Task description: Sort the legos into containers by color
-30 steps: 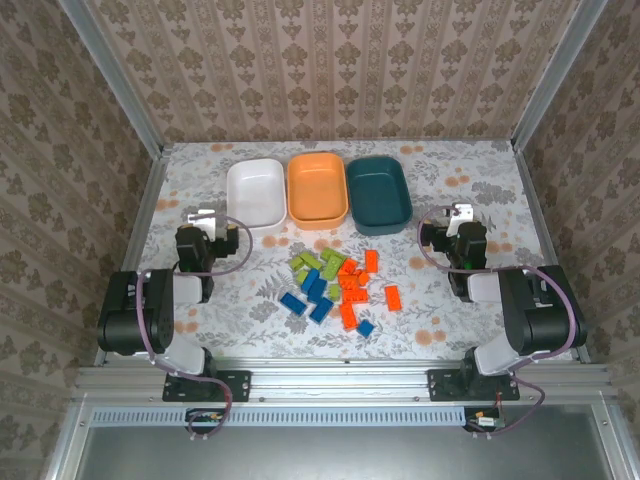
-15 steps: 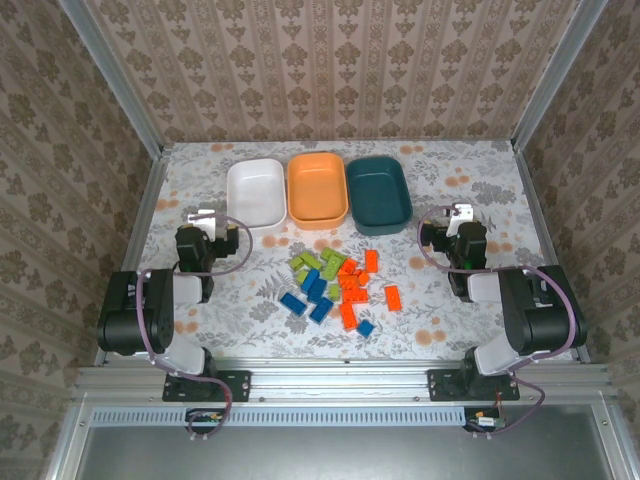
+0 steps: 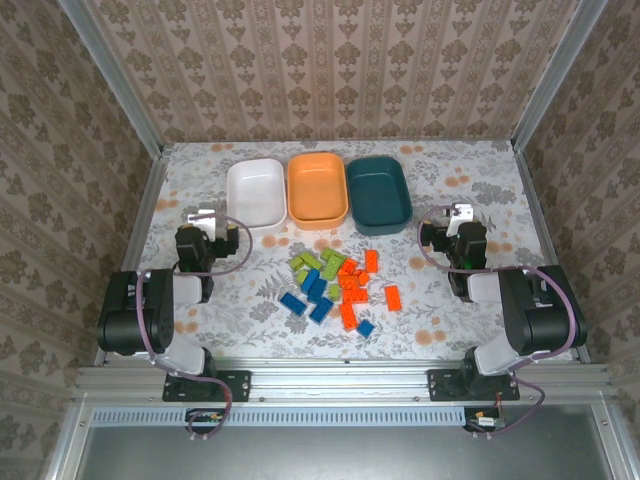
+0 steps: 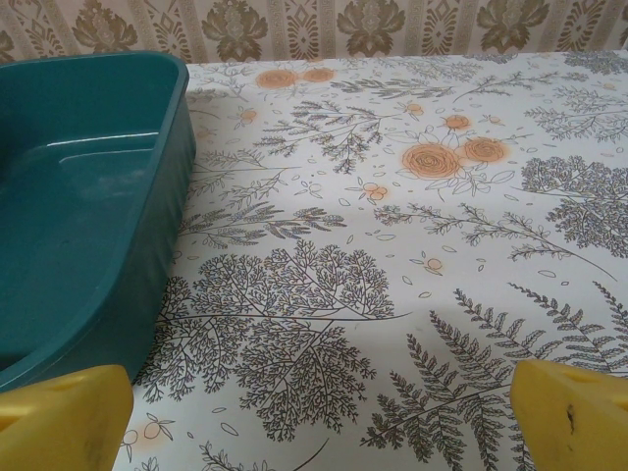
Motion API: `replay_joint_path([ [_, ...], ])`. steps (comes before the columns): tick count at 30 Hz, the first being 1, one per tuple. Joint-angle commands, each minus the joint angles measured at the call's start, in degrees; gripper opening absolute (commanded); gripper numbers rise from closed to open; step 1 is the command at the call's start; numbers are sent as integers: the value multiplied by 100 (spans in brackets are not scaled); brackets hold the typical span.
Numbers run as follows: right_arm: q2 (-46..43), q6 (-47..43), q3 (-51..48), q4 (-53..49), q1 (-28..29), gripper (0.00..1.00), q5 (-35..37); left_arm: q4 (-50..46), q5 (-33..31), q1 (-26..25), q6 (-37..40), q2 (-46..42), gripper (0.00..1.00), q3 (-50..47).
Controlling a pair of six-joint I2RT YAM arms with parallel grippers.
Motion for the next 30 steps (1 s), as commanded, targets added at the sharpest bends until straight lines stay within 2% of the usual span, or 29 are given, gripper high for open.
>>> replay_joint_path([
  [1,36,-62,110,-78,-27,100,-117,-1,144,68,-69,25,100,105],
  [8,1,-50,97,-81,-32,100,-103,7,145,78,-80,22,100,101],
  [14,-553,33,287,-858,-29,100,135,-549,-94,141,-274,-450,100,215],
  [17,-1102,164,585,-1783,-36,100,419,-1082,-324,140,-364,-894,100,297],
  [20,-1500,481,1139,-3045,-43,100,676,-1920,-823,152,-751,-1430,100,522],
  [23,-1736,1021,1760,-4291,-70,100,695,-3210,-1188,169,-1363,-1890,100,1012],
  [25,-1770,1456,2292,-5174,-97,100,811,-4174,-1178,175,-1544,-2151,100,1432],
  [30,-1755,2029,3298,-6667,-115,100,570,-5685,-1307,167,-2081,-2656,100,2175],
])
